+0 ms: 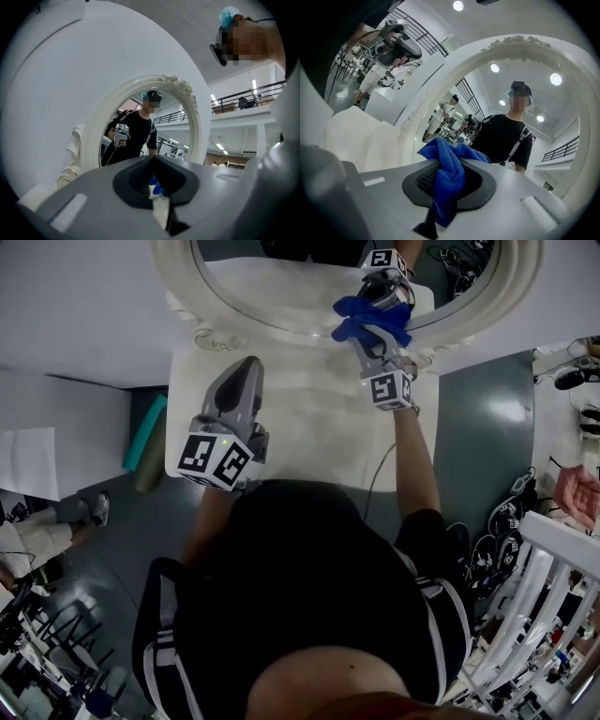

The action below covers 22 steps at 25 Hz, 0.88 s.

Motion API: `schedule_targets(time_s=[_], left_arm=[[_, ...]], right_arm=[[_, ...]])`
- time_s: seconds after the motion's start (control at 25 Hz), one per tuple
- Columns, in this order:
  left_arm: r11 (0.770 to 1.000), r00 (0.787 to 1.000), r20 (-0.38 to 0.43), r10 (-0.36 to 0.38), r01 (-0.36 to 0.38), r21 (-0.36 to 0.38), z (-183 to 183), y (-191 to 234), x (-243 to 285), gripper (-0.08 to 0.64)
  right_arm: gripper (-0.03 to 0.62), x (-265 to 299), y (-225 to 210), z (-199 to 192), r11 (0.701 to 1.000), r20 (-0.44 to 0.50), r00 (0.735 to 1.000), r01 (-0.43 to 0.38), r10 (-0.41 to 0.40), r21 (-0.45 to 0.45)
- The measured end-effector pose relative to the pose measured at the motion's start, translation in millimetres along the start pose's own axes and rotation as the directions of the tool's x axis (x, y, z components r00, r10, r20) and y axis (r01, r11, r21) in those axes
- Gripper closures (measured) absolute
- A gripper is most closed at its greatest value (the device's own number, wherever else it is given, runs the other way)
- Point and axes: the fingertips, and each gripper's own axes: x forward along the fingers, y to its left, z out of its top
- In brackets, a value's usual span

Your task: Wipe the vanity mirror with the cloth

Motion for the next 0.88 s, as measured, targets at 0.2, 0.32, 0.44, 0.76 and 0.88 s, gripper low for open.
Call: schedule_targets(time_s=[0.2, 0.32, 0.44, 0.76, 0.88], left_arm=[[0.999, 1.0, 0.005, 0.03, -0.029, -0.021, 2.3, 19.9, -14.8, 0.549], [0.999, 0.999, 0.006, 0.042, -0.042, -0.022, -2.1, 16.8, -6.9, 0.549], [0.998, 0.998, 0.016, 0.054, -0.053, -0.023, -0.7, 15.5, -3.1, 0.549], [0.993, 0.993, 0.035, 0.112, -0.111, -0.029, 4.4, 15.7, -8.9, 0.549], [0.99, 0.989, 0.047, 0.141, -0.14, -0.032, 4.5, 17.6, -14.7, 0.549]], right_arm=[[0.545, 21.1, 35.3, 3.7, 0.995, -0.046, 0.996, -0.076, 0.079, 0.069], [0.545, 24.9, 37.3, -10.0, 0.986, -0.071, 0.989, -0.117, 0.126, 0.117], [0.546, 34.8, 50.9, -21.4, 0.971, -0.13, 0.967, -0.202, 0.218, 0.128], [0.546, 52.7, 77.2, -36.4, 0.911, -0.18, 0.91, -0.322, 0.373, 0.258], [0.546, 63.8, 87.5, -33.1, 0.872, -0.142, 0.896, -0.355, 0.42, 0.338]])
